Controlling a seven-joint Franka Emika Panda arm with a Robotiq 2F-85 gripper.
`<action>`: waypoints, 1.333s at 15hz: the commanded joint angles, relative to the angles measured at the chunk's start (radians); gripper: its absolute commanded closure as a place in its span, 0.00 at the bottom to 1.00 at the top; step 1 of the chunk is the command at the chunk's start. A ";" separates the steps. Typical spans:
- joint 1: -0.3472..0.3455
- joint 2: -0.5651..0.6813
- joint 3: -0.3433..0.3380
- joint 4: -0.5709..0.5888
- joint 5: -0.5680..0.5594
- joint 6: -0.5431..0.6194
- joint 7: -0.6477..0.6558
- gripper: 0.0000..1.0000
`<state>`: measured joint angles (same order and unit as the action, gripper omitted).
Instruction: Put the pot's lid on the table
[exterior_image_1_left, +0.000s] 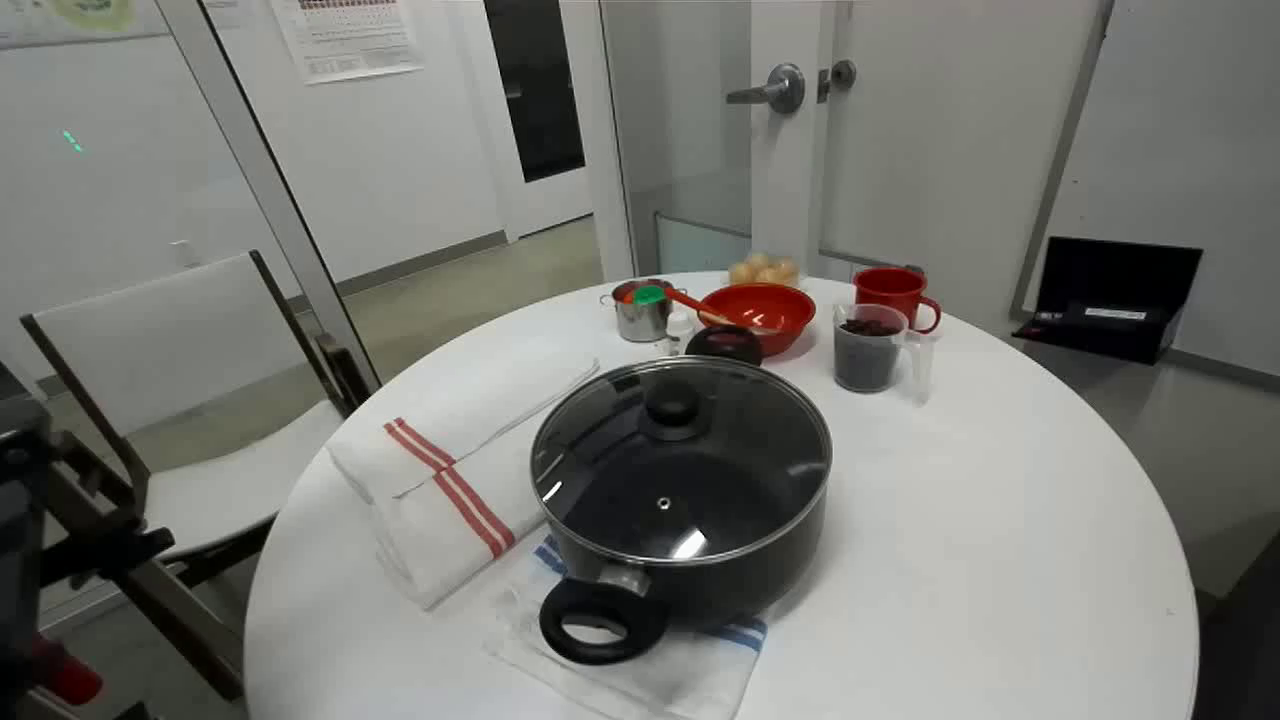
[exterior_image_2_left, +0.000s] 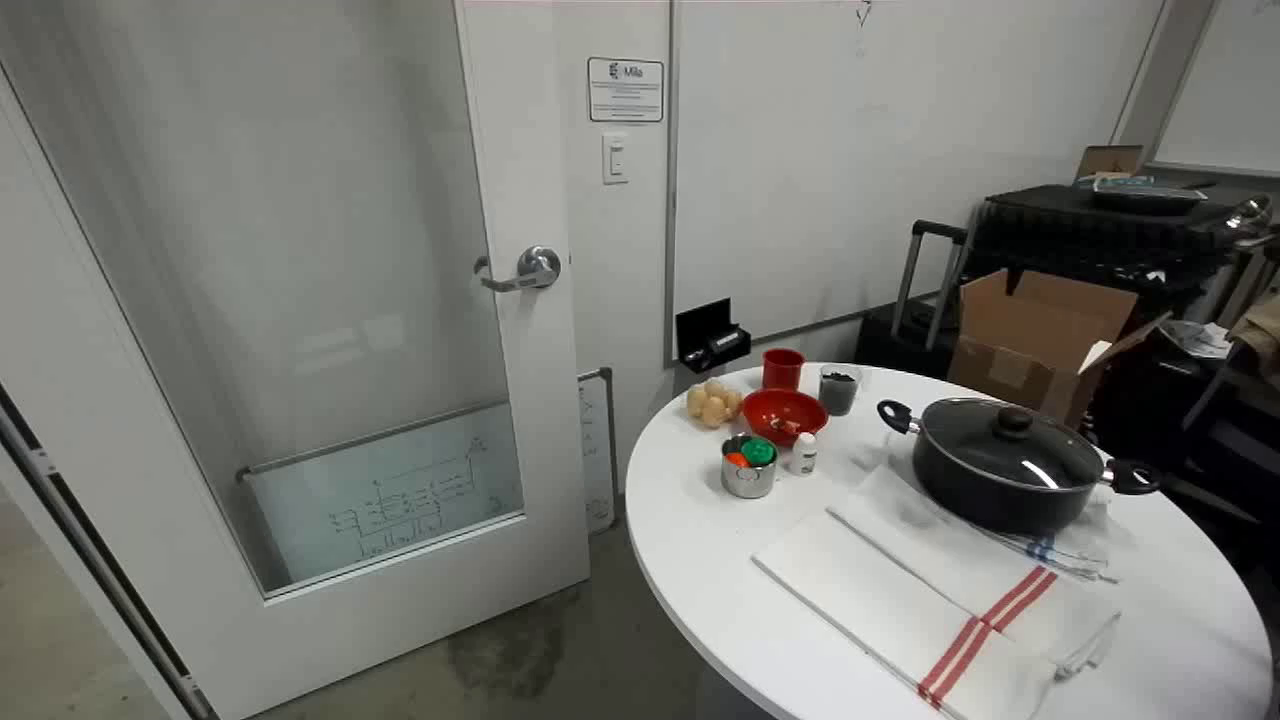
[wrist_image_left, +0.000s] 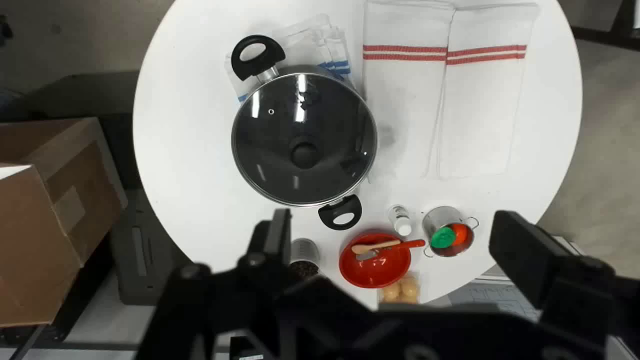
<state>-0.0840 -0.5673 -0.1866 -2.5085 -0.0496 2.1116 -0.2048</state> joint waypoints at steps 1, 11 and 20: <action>-0.007 0.001 0.006 0.002 0.004 -0.003 -0.004 0.00; -0.005 0.042 0.001 0.025 0.007 -0.008 -0.008 0.00; -0.015 0.454 -0.048 0.232 0.055 -0.024 -0.058 0.00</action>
<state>-0.0892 -0.2808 -0.2295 -2.3935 -0.0303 2.1106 -0.2303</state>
